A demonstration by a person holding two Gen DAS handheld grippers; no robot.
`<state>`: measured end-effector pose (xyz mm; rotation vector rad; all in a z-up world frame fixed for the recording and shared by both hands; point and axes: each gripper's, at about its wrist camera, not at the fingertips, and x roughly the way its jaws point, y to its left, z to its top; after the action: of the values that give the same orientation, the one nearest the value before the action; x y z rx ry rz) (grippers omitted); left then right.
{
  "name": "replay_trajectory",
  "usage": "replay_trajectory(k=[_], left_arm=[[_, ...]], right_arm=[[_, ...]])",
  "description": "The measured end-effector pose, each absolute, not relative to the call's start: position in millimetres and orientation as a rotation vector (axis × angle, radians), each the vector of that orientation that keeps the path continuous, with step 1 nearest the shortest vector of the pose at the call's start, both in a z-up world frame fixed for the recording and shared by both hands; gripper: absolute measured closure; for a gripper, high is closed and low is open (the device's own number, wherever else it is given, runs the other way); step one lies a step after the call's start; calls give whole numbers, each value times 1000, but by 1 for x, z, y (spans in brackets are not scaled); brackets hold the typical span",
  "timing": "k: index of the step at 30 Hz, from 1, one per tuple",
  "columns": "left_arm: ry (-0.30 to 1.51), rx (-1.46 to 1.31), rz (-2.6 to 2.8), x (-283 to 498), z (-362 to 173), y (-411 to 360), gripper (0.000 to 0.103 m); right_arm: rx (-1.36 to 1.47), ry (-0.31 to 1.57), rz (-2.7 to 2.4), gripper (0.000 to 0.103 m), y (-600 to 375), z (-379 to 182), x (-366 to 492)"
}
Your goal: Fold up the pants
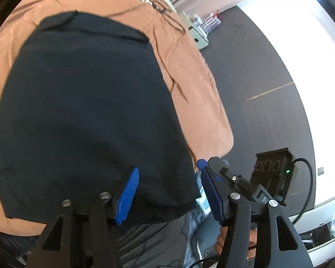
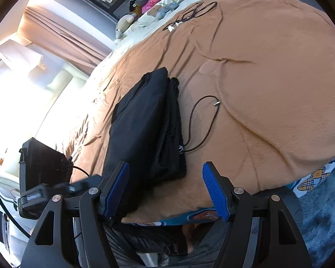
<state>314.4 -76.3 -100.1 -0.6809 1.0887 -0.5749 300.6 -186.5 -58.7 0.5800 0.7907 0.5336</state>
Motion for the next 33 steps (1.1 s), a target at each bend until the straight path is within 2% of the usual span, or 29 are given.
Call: replay_trajectory(k=[10, 12, 14, 17, 19, 30, 31, 32, 33], left_arm=[[1040, -660, -415, 311, -101, -13, 43], [1036, -672, -392, 312, -103, -3, 43], [1031, -681, -366, 313, -106, 5, 43], [1025, -690, -323, 314, -111, 17, 43], [1025, -701, -290, 313, -116, 23, 43], [1057, -756, -191, 308, -145, 52, 43], [1059, -759, -186, 309, -146, 53, 43], [1063, -765, -182, 309, -149, 55, 43], [1066, -771, -182, 308, -152, 56, 43]], right_arm=[[467, 847, 539, 36, -156, -61, 323], [418, 860, 525, 45, -146, -62, 326], [387, 892, 515, 66, -140, -66, 331], [363, 910, 497, 78, -138, -72, 337], [357, 916, 490, 82, -139, -76, 339], [407, 863, 521, 79, -158, -54, 348], [411, 864, 525, 71, -160, -57, 350], [421, 865, 531, 59, -160, -59, 354], [436, 866, 539, 54, -159, -60, 356]])
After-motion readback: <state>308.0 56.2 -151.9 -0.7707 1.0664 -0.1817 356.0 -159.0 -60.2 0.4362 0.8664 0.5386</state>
